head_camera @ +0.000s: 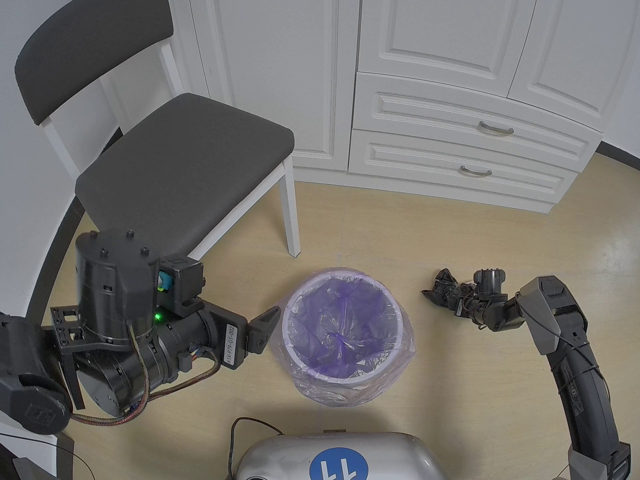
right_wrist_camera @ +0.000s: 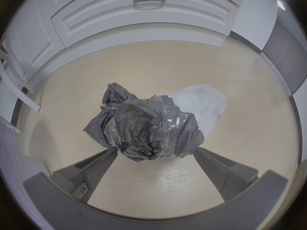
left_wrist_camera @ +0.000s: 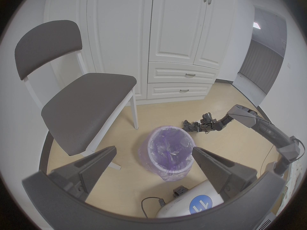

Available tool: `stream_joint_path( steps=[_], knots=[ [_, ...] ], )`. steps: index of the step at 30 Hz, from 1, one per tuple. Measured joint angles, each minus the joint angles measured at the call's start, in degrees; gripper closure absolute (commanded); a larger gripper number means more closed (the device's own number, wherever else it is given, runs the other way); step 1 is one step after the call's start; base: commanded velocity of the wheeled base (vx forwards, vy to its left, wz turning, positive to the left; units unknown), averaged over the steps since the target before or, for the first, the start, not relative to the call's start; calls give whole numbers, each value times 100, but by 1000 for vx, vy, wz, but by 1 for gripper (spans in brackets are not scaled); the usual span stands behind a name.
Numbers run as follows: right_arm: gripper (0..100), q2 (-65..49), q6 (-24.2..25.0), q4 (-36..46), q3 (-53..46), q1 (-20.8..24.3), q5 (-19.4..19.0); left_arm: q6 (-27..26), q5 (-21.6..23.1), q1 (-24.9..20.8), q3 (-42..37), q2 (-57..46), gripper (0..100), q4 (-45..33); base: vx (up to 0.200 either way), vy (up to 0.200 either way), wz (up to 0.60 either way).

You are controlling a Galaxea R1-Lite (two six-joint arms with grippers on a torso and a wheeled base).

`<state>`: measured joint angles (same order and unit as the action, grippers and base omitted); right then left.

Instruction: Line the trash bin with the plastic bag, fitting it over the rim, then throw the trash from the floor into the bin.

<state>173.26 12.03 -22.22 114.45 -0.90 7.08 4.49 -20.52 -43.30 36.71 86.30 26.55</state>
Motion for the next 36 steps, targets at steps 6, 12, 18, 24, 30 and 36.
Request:
stream_joint_path(
  steps=[6,12,18,24,30,36],
  knots=[
    [0,-469,34,35,-452,-22,-5,-2,0,-9,-9,-55,0,-4,0,0,0],
    [0,-808,69,41,-607,-50,-20,-20,5,-11,-13,-151,0,-12,0,0,0],
    [0,-722,171,-13,-221,-44,5,-28,7,-16,-20,-155,0,-15,0,0,0],
    [0,-417,215,-20,-13,-61,44,-30,7,-22,-24,-110,0,-15,0,0,0],
    [0,-204,162,-40,13,-61,44,-30,7,-38,-35,-80,0,-4,0,0,0],
    [0,-74,6,-38,16,-55,17,-39,5,-38,-40,-66,0,-4,0,0,0]
  ],
)
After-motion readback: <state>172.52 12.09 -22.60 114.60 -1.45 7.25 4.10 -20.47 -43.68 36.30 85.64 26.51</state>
